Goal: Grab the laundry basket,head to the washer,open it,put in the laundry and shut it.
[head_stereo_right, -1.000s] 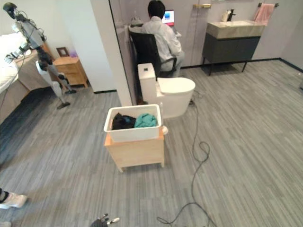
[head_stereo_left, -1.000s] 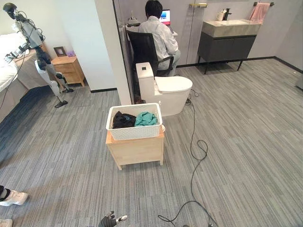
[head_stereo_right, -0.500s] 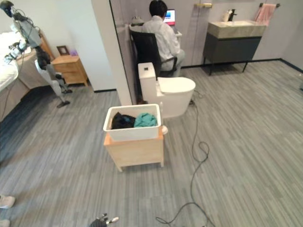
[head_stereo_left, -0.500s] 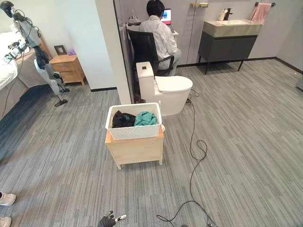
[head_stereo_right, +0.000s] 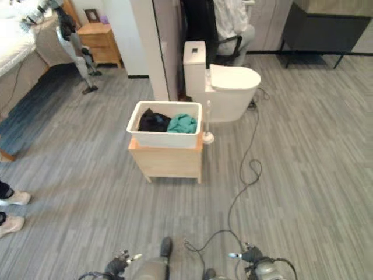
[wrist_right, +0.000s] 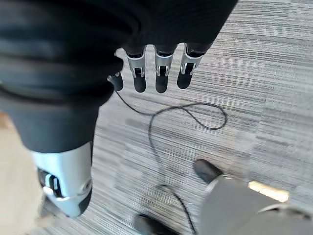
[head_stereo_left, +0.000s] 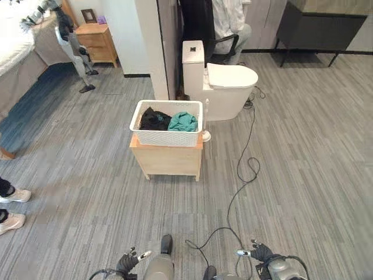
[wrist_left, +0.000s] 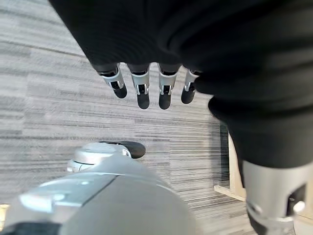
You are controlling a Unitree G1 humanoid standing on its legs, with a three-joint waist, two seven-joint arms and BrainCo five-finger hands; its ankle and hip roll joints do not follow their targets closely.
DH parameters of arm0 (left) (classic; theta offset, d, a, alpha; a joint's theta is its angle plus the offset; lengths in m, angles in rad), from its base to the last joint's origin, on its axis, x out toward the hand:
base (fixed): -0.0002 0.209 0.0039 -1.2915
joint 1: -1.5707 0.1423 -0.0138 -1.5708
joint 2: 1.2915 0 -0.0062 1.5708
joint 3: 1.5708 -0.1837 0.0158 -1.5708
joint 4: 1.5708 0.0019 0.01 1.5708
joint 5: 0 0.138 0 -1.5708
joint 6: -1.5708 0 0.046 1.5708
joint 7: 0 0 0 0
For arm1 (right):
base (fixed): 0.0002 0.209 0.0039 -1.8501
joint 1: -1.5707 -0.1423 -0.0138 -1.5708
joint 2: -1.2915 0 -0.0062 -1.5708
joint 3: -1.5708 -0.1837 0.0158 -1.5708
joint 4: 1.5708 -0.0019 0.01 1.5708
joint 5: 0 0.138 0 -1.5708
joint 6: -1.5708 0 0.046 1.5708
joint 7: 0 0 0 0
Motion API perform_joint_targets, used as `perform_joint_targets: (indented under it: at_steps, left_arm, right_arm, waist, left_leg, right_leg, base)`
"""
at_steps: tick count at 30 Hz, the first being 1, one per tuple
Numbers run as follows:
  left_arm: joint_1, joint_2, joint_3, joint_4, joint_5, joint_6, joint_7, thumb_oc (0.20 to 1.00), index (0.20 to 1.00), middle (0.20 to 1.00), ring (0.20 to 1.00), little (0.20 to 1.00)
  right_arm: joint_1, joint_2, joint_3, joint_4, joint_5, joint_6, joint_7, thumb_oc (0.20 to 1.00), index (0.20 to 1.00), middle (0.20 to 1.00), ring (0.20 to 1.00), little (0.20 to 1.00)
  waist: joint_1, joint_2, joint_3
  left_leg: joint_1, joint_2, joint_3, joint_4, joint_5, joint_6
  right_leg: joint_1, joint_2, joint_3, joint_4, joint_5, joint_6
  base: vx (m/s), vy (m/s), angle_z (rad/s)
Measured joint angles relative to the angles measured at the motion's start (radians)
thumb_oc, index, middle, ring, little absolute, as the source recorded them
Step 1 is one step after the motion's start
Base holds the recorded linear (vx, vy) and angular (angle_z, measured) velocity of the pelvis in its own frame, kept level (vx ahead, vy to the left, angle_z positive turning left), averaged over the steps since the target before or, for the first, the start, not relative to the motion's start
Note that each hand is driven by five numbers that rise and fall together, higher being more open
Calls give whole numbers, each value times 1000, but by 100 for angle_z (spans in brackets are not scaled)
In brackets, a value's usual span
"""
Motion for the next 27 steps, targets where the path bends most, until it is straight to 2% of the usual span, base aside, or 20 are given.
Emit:
perform_joint_targets:
  at_steps: [1, 2, 3, 4, 5, 6, 8, 9, 10, 12, 13, 14, 15, 16, 17, 18, 19, 22, 23, 27]
  left_arm:
    - [-3, 2, 0, -21, 0, 0, 5, 1000, 1000, 1000, 1000, 1000]
    - [-8, 5, -4, -64, 1, -6, 15, 1000, 1000, 1000, 1000, 1000]
    - [-7, 6, -7, -96, 1, -17, 24, 1000, 1000, 1000, 1000, 1000]
    - [-30, 19, -22, -137, -1, -16, 41, 1000, 1000, 1000, 1000, 1000]
    - [-31, 23, -23, -167, 0, -21, 45, 1000, 1000, 1000, 1000, 1000]
    - [-51, 26, -38, -199, -1, -28, 51, 1000, 1000, 1000, 1000, 1000]
    - [-83, 31, -49, -265, -1, -32, 64, 1000, 1000, 1000, 1000, 1000]
    - [-89, 33, -59, -293, -1, -33, 72, 1000, 1000, 1000, 1000, 1000]
    - [-82, 39, -68, -334, -2, -34, 78, 1000, 1000, 1000, 1000, 1000]
    - [-95, 36, -69, -354, 0, -43, 78, 1000, 1000, 1000, 1000, 1000]
    - [-102, 33, -71, -357, 0, -43, 77, 1000, 1000, 1000, 1000, 1000]
    - [-99, 29, -70, -360, 0, -44, 77, 1000, 1000, 1000, 1000, 1000]
    - [-99, 23, -69, -362, 0, -44, 77, 1000, 1000, 1000, 1000, 1000]
    - [-98, 19, -73, -364, 0, -44, 76, 1000, 1000, 1000, 1000, 1000]
    - [-87, 15, -79, -368, 1, -44, 74, 1000, 1000, 1000, 1000, 1000]
    - [-78, 13, -80, -370, 1, -44, 72, 1000, 1000, 1000, 1000, 1000]
    - [-54, 1, -80, -371, 2, -43, 71, 1000, 1000, 1000, 1000, 1000]
    - [-26, -2, -81, -411, 12, -43, 70, 1000, 1000, 1000, 1000, 1000]
    - [-23, -5, -84, -432, 13, -43, 71, 1000, 1000, 1000, 1000, 1000]
    - [-21, -3, -101, -449, 43, -44, 76, 1000, 1000, 1000, 1000, 1000]
  right_arm:
    - [3, -4, -4, -23, 11, -2, -3, 1000, 1000, 1000, 1000, 1000]
    - [9, -8, -3, -50, 17, -9, -7, 1000, 1000, 1000, 1000, 1000]
    - [11, -13, 2, -71, 26, -14, -9, 1000, 1000, 1000, 1000, 1000]
    - [11, -8, 23, -99, 30, -13, -14, 1000, 1000, 1000, 1000, 1000]
    - [7, -7, 27, -119, 30, -15, -13, 1000, 1000, 1000, 1000, 1000]
    - [4, -5, 37, -140, 31, -16, -17, 1000, 1000, 1000, 1000, 1000]
    - [-7, 0, 64, -188, 32, -16, -17, 1000, 1000, 1000, 1000, 1000]
    - [-11, -1, 74, -218, 31, -15, -17, 1000, 1000, 1000, 1000, 1000]
    - [-13, -1, 74, -254, 31, -16, -16, 1000, 1000, 1000, 1000, 1000]
    - [-26, -2, 74, -270, 32, -20, -13, 1000, 1000, 1000, 1000, 1000]
    - [-18, -3, 74, -272, 33, -20, -12, 1000, 1000, 1000, 1000, 1000]
    - [-17, -5, 74, -270, 45, -19, -12, 1000, 1000, 1000, 1000, 1000]
    - [-7, -7, 74, -272, 49, -18, -12, 1000, 1000, 1000, 1000, 1000]
    - [11, -8, 72, -268, 49, -18, -12, 1000, 1000, 1000, 1000, 1000]
    - [33, -7, 71, -268, 49, -16, -11, 1000, 1000, 1000, 1000, 1000]
    - [42, -7, 71, -267, 49, -15, -11, 1000, 1000, 1000, 1000, 1000]
    - [51, -12, 69, -255, 50, -10, -11, 1000, 1000, 1000, 1000, 1000]
    - [76, -32, 51, -296, 49, -9, -10, 1000, 1000, 1000, 1000, 1000]
    - [97, -43, 25, -333, 49, -11, -10, 1000, 1000, 1000, 1000, 1000]
    - [111, -67, -10, -360, 49, -15, -7, 1000, 1000, 1000, 1000, 1000]
  waist:
    - [-2, 4, -2]
    - [-3, 3, -17]
    - [-8, 19, -32]
    - [-20, -9, -33]
    - [-25, -2, -27]
    - [-38, 7, -26]
    - [-45, 17, -24]
    - [-55, 26, -18]
    - [-61, 40, -10]
    - [-79, 71, 8]
    - [-96, 74, 12]
    - [-111, 76, 13]
    - [-118, 75, 13]
    - [-122, 67, 11]
    - [-123, 52, 6]
    - [-123, 51, 5]
    - [-123, 68, 0]
    - [-137, 83, 4]
    - [-143, 77, 5]
    - [-143, 61, 6]
  left_leg:
    - [6, -9, 5, 20, -5, 13]
    - [18, -28, 4, 31, -22, 48]
    - [54, -29, 11, 1, -46, 60]
    - [69, -65, 26, -21, -64, 89]
    - [77, -66, 32, -22, -58, 93]
    - [100, -75, 28, -21, -55, 101]
    - [134, -80, 21, -32, -81, 117]
    - [161, -76, 7, -54, -93, 133]
    - [192, -67, 5, -84, -84, 128]
    - [227, -45, -10, -107, -87, 128]
    - [239, -44, -24, -111, -89, 130]
    - [257, -43, -49, -123, -95, 128]
    - [268, -44, -58, -134, -95, 128]
    - [286, -50, -66, -145, -98, 131]
    - [309, -56, -85, -158, -108, 121]
    - [325, -57, -89, -167, -119, 105]
    - [345, -39, -100, -174, -125, 95]
    - [357, 3, -111, -154, -124, 84]
    - [359, 15, -109, -133, -115, 67]
    - [348, 30, -112, -63, -111, 47]
  right_leg:
    - [5, 0, 0, 5, -11, 9]
    - [-9, -15, 4, 47, -36, 19]
    - [-22, -22, 2, 109, -62, 38]
    - [-68, -59, 14, 231, -67, 90]
    - [-106, -85, 18, 318, -58, 107]
    - [-132, -101, 20, 394, -17, 127]
    - [-150, -113, 20, 462, 29, 124]
    - [-141, -114, 13, 436, 2, 119]
    - [-112, -108, -5, 325, -22, 115]
    - [-93, -60, 37, 103, -6, 132]
    - [-110, -51, 62, 16, 43, 129]
    - [-122, -31, 124, -48, 96, 148]
    - [-125, -24, 150, -80, 130, 155]
    - [-131, -15, 188, -145, 196, 162]
    - [-120, -18, 192, -232, 264, 158]
    - [-107, -20, 181, -248, 317, 151]
    - [-68, -3, 149, -277, 335, 129]
    - [-8, 28, 95, -317, 326, 115]
    - [16, 38, 79, -319, 310, 101]
    - [51, 52, 59, -316, 279, 76]
  base:
    - [357, 215, -27]
    - [251, 226, -16]
    - [311, 289, -16]
    - [226, 223, -3]
    - [169, 125, 11]
    - [176, 87, 10]
    - [376, 96, 5]
    - [382, 25, 1]
    - [266, -27, 2]
    - [327, -54, 8]
    - [322, -60, 35]
    - [198, -32, 52]
    - [223, -41, 58]
    - [299, -72, 57]
    - [298, -72, 53]
    - [281, -81, 38]
    - [312, -132, 24]
    - [333, -197, 37]
    - [238, -227, 44]
    - [132, -174, 20]
